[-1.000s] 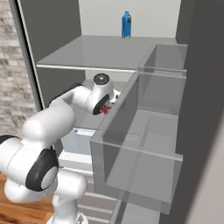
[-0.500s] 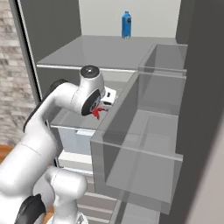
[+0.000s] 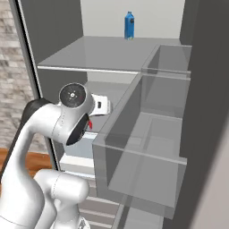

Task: Take the fish out of the fridge, briefly rinse it in the sink, and place it on the tray next to the sink.

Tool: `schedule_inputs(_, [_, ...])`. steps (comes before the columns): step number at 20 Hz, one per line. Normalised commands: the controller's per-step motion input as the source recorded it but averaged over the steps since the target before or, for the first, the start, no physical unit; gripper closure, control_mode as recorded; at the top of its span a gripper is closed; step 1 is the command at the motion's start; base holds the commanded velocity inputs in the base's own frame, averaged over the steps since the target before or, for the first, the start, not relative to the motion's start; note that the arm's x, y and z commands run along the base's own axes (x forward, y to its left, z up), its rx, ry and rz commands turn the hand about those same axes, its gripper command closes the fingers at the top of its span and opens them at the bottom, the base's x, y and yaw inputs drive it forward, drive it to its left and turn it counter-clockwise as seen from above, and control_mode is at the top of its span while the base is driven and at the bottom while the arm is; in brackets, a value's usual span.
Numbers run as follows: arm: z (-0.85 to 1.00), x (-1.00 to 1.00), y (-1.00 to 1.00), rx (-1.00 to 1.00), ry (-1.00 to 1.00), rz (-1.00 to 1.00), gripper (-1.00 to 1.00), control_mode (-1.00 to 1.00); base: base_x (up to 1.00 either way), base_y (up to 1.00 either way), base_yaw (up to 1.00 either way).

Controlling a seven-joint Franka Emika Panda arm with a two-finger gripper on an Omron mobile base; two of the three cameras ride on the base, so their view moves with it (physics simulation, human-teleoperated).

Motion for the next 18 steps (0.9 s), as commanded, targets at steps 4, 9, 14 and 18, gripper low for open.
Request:
schedule_inputs(4, [0.00,-0.01,0.00,0.00,0.00,0.00,1.00,-1.00,0.00,0.00,0.00])
schedule_inputs(9, [0.00,-0.82,0.06,0.00,0.00,0.06,1.00,-1.00,0.00,0.00,0.00])
schedule_inputs(14, [0.66,-0.97,0.07,0.00,0.08,0.00,1.00,-1.00,0.00,0.00,0.00])
schedule_inputs(18, [0.15,-0.89,0.01,0.00,0.12,0.00,1.00,-1.00,0.00,0.00,0.00])
